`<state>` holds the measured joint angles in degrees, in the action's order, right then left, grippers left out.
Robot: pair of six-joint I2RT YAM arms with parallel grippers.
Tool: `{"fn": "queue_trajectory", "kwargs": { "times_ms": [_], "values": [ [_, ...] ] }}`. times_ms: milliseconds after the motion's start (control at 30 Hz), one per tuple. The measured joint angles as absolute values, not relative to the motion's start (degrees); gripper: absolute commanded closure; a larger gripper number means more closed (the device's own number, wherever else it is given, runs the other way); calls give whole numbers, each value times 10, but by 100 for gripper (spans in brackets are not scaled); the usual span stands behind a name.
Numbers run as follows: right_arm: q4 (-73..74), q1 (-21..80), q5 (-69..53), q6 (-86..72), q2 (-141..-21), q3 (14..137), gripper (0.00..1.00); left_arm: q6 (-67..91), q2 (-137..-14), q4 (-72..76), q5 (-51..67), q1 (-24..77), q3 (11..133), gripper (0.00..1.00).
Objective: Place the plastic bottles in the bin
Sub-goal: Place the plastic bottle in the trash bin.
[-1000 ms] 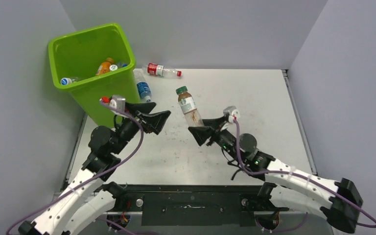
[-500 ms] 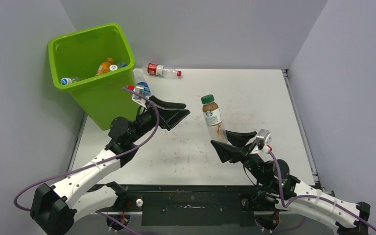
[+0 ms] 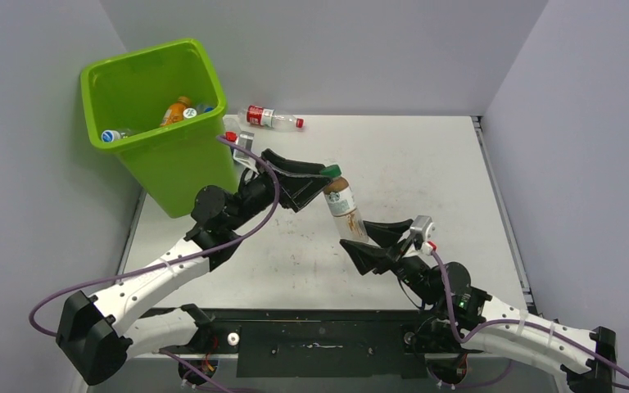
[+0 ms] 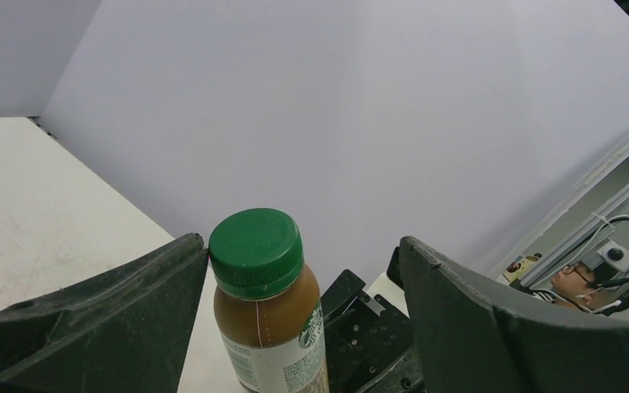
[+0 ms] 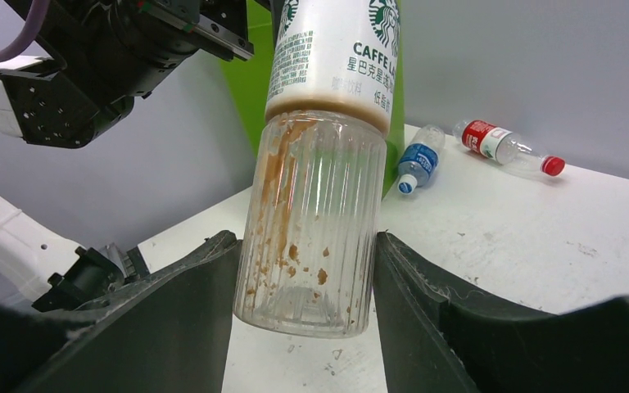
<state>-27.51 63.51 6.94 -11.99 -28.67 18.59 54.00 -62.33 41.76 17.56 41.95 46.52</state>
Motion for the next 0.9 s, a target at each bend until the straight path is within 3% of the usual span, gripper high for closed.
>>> {"fn": "queue_trajectory", "kwargs": {
  "times_ms": [167, 233, 567, 600, 667, 733, 900],
  "values": [
    [-274, 640, 65, -119, -287, 186, 95, 528, -633, 408, 171, 424, 467, 15],
    [-274, 642, 65, -119, -287, 186, 95, 522, -635, 397, 169, 427, 467, 23],
    [-274, 646, 68, -108, -293, 186, 92, 506, -654, 378, 181, 432, 480, 99],
    [-273, 646, 69, -107, -294, 186, 79, 505, -654, 378, 182, 432, 480, 100],
    [-269, 646, 69, -107, -296, 188, 44, 500, -654, 376, 183, 432, 481, 100],
    [-243, 646, 69, -106, -302, 203, 24, 492, -654, 371, 184, 432, 482, 100],
    [-147, 648, 71, -108, -335, 284, 21, 455, -654, 326, 215, 432, 514, 100]
  ]
}}
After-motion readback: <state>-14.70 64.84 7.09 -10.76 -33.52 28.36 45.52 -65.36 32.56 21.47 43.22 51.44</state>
